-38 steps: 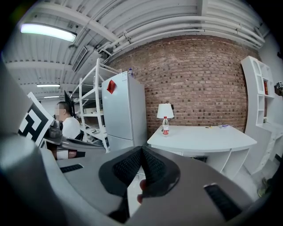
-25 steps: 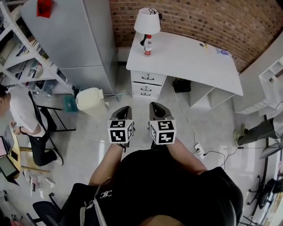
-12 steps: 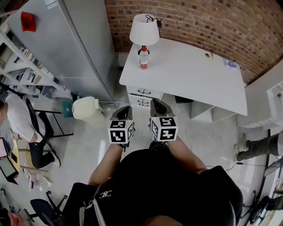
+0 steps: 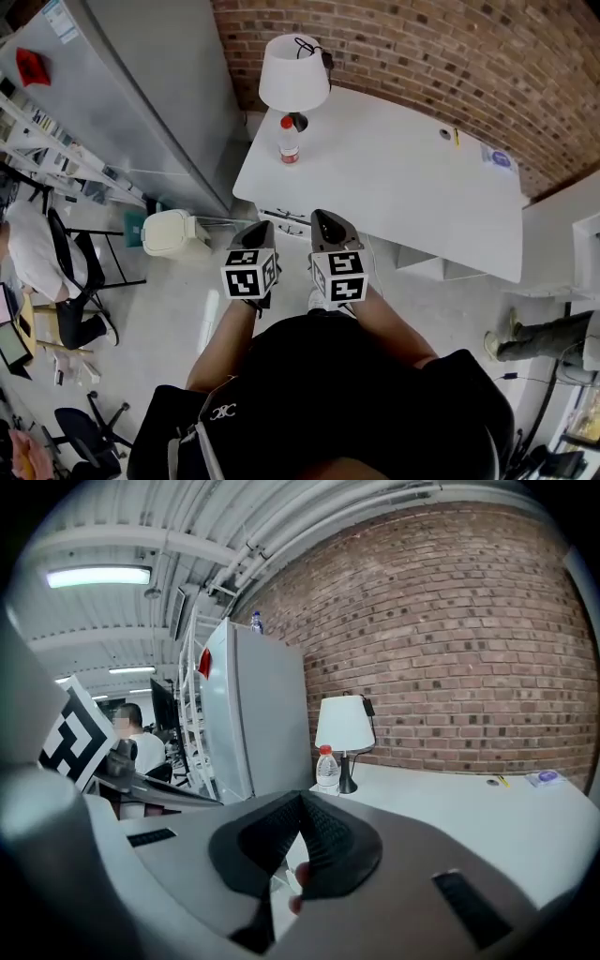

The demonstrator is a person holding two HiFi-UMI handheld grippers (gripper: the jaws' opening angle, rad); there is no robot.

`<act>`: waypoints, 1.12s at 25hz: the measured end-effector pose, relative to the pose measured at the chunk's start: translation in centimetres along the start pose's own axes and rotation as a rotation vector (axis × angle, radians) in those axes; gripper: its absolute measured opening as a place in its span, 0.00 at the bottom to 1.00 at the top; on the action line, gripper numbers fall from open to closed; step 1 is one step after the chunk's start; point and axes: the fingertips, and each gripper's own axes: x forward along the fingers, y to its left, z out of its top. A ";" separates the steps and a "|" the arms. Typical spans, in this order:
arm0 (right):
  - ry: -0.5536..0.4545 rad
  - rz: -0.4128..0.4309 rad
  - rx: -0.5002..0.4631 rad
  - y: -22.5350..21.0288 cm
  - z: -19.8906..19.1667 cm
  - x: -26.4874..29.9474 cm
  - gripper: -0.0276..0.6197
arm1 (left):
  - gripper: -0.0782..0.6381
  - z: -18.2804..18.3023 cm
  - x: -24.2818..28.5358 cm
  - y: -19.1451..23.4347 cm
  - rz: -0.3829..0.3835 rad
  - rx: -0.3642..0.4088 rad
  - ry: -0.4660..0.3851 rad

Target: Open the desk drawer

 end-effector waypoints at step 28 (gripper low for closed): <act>0.334 0.283 -0.314 8.6 -13.6 14.2 0.03 | 0.10 -10.7 4.7 14.2 0.157 -0.338 0.056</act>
